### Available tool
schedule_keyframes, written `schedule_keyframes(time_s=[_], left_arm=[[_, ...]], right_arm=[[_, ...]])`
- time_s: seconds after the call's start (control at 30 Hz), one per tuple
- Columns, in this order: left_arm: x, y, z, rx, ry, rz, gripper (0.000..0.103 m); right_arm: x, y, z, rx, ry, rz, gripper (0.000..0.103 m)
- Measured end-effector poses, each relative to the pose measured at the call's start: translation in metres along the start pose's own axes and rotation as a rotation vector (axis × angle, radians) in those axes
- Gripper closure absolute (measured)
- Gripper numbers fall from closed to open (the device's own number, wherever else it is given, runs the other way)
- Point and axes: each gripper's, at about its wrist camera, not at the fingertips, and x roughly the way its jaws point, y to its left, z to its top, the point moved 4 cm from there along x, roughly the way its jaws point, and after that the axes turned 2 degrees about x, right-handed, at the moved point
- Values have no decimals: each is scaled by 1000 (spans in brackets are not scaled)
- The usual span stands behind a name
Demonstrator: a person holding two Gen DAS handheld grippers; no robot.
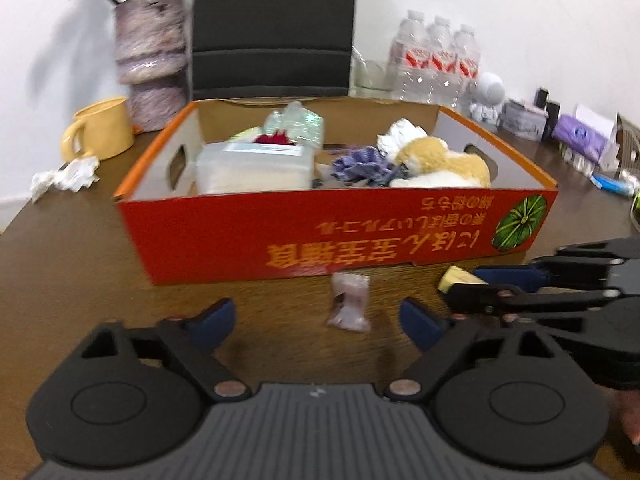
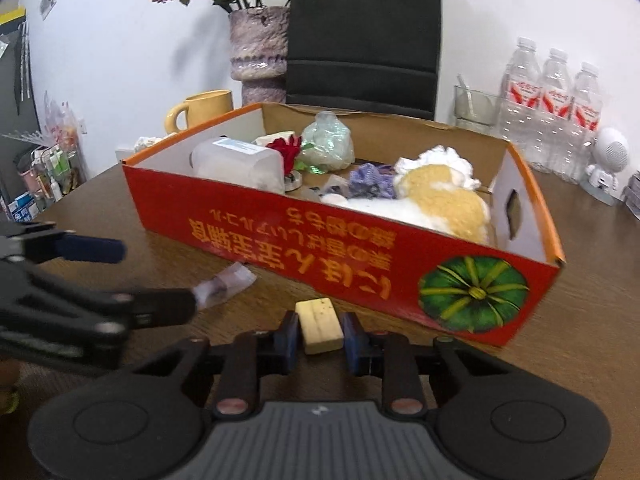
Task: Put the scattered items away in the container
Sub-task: 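Grasp the last wrapped candy with the left tool while the right grasps the yellow soap bar, then drop the candy and soap bar into the box and open both tools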
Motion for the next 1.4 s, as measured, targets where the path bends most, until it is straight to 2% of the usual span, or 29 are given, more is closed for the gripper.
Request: schedule_keyframes(time_s=[0.07,0.1,0.17,0.2,0.27,0.5,0.73,0.97,1.17,1.27,1.4], left_arm=[[9,-5,0,11,16,10,33],[11,-8,1,20,15,19,34],[12,-12,2,41,1,8,54],[11,-14,2,51,-1,-3,59],[9,-18,1,60,-4,-12,83],[2,-20,-5,30,-13,-5,84],[-26,-18,-14,8,-41,-29,84],[-66,-8,-7,12,-121,-33,84],[-91,7,31,22,-203,-46,84],[-93,16,61,24,-227,-51,84],[-76,30,107,17,-211,-43,84]], right_arm=[[-4,-6,-3,15,-4,-11,80],[-7,-10,-5,21,-7,-17,80],[-11,-15,-8,38,-12,-27,80],[-12,-17,-10,46,-14,-28,80],[-15,-21,-12,59,-18,-27,80],[-17,-16,-16,47,-27,-29,80],[-29,-5,-21,56,-43,-12,80],[-55,3,-18,81,-99,-8,80],[-79,-3,6,83,-163,-31,80],[-86,-10,32,70,-196,-42,80],[-77,-19,78,53,-191,-53,80]])
